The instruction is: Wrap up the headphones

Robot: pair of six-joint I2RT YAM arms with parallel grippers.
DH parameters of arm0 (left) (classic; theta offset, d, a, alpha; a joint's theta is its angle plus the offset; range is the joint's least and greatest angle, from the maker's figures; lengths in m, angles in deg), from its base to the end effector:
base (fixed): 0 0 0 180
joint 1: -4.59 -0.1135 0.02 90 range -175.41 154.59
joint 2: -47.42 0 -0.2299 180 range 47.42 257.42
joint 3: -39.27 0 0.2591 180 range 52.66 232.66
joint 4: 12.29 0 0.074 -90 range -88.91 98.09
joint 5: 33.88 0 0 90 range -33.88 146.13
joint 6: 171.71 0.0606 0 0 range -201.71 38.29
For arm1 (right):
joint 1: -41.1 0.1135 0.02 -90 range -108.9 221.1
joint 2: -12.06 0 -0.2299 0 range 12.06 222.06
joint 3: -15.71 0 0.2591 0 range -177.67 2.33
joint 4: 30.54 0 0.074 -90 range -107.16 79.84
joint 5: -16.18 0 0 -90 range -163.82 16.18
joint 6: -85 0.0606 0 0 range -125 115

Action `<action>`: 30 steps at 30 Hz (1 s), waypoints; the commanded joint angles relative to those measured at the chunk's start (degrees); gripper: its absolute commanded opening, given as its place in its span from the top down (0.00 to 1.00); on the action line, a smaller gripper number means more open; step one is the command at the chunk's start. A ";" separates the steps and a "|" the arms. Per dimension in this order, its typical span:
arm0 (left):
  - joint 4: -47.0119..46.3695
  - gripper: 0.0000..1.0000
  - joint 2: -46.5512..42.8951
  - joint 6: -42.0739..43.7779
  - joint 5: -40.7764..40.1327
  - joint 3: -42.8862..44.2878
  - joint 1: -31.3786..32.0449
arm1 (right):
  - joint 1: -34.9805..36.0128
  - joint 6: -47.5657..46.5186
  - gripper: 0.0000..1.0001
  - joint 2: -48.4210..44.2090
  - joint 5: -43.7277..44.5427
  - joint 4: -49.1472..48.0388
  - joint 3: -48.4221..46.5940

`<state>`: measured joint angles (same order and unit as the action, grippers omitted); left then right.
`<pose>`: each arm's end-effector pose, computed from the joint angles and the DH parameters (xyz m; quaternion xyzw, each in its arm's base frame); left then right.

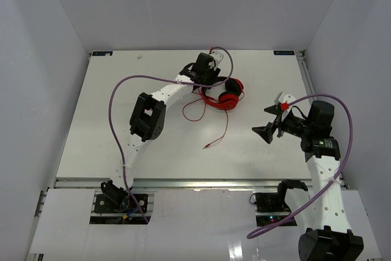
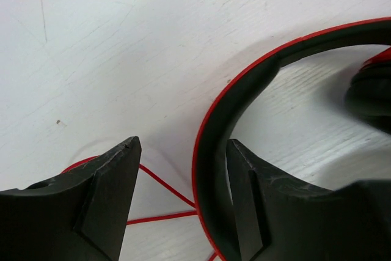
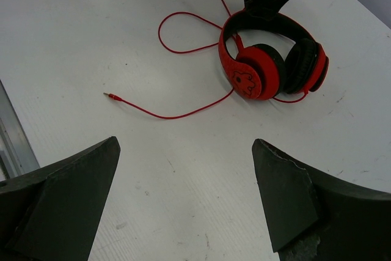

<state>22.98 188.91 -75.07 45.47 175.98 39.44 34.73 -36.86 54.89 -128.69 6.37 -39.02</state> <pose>0.4662 -0.3110 0.1491 0.2831 0.8579 -0.0209 0.4282 0.2078 0.0267 0.2772 -0.4066 0.6755 0.2110 0.5778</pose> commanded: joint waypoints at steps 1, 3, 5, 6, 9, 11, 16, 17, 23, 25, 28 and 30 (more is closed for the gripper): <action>-0.35 0.30 -0.05 2.06 1.34 0.52 -1.01 | -0.22 0.57 0.05 -0.29 -2.17 -0.50 0.56; 2.78 0.30 3.39 2.81 4.67 3.96 -1.35 | -0.22 0.62 0.05 -0.23 -2.25 -0.59 0.36; 4.22 0.31 4.18 3.48 8.87 4.21 -1.58 | -0.29 0.72 0.05 -0.20 -2.26 -0.52 0.23; 4.51 0.31 4.38 3.72 11.37 3.85 -1.61 | -0.31 0.76 0.05 -0.23 -2.22 -0.50 0.26; 5.31 0.37 5.33 4.26 18.61 3.55 -1.54 | -0.35 0.83 0.05 -0.38 -2.12 -0.50 0.52; 5.71 0.45 5.90 4.44 19.96 3.76 -1.54 | -0.48 0.92 0.05 -0.29 -2.25 -0.50 0.47; 5.73 0.60 6.15 4.26 21.81 4.03 -1.54 | -0.66 1.01 0.05 -0.29 -2.34 -0.59 0.39; 5.85 0.67 6.09 4.26 21.82 4.03 -1.54 | -0.66 1.01 0.05 -0.29 -2.34 -0.59 0.39; 5.95 1.00 2.71 1.67 18.20 2.29 -1.76 | -0.92 1.18 0.05 -0.82 -2.32 -0.58 0.47; 5.57 1.00 -1.52 -1.42 17.06 1.20 -2.45 | -0.92 1.22 0.05 -0.80 -1.96 -0.52 0.47; 4.03 1.00 -8.88 -8.68 17.47 -2.48 -4.79 | -0.92 1.44 0.04 -0.40 -0.81 -0.59 0.39; 2.17 1.00 -16.37 -11.64 16.77 -7.18 -6.06 | -0.90 2.85 0.04 0.20 -0.01 -1.71 0.44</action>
<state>25.39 189.85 -78.79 64.08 174.52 36.65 34.03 -36.23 54.77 -129.34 6.35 -39.02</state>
